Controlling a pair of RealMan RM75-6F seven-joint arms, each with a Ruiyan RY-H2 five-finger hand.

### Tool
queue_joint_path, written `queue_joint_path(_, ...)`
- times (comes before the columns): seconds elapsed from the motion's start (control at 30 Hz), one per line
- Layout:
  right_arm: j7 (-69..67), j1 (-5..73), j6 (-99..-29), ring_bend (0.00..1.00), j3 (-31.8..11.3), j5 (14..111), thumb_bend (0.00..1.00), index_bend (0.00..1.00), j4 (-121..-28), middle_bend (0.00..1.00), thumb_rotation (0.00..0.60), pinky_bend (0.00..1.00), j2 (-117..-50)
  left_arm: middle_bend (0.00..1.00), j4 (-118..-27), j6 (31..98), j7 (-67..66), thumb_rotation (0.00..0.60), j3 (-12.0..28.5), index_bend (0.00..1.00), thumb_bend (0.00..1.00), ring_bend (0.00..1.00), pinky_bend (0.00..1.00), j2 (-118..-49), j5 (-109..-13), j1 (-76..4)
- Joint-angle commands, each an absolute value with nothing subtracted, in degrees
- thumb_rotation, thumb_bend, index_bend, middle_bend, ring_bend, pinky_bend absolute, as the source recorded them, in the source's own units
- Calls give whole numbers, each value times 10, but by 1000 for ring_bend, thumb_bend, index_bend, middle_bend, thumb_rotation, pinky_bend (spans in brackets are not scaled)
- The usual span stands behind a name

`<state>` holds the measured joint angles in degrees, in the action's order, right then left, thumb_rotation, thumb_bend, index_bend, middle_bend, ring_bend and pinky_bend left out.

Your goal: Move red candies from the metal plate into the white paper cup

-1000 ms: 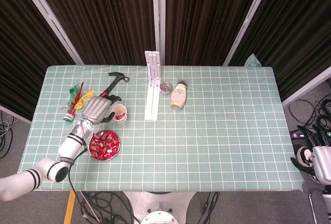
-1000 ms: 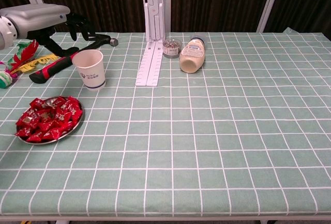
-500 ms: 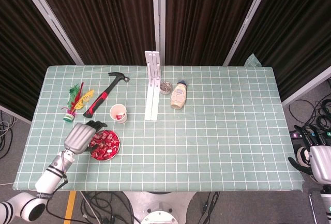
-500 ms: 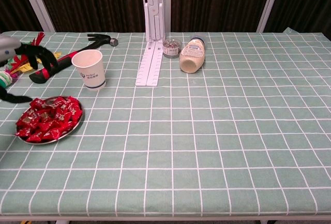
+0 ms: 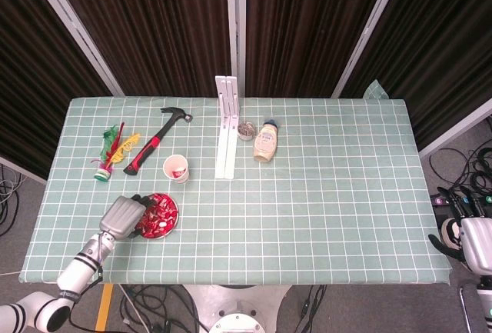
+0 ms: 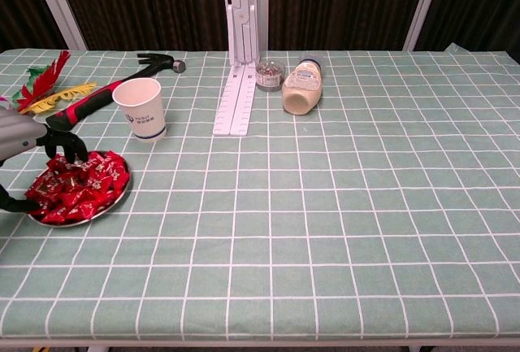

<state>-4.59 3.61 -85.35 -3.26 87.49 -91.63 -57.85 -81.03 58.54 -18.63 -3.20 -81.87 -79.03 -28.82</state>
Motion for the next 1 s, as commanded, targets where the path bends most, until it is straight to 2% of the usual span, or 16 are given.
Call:
queue_joint_path(0.03, -45, 36, -853, 81, -33, 875, 96, 119, -917, 217, 600, 298, -579, 424, -802, 579, -187, 600, -30, 344, 220, 362, 1000, -825, -787, -290)
queue_joint_path(0.4, -40, 37, -852, 81, -33, 874, 96, 119, -921, 216, 600, 302, -577, 432, -782, 562, -193, 600, -26, 361, 239, 378, 1000, -838, -787, -297)
queue_joint_path(1.0, -45, 37, -850, 81, -33, 871, 96, 119, -919, 216, 600, 308, -576, 529, -754, 551, -166, 600, -23, 479, 302, 480, 1000, -857, -810, -309)
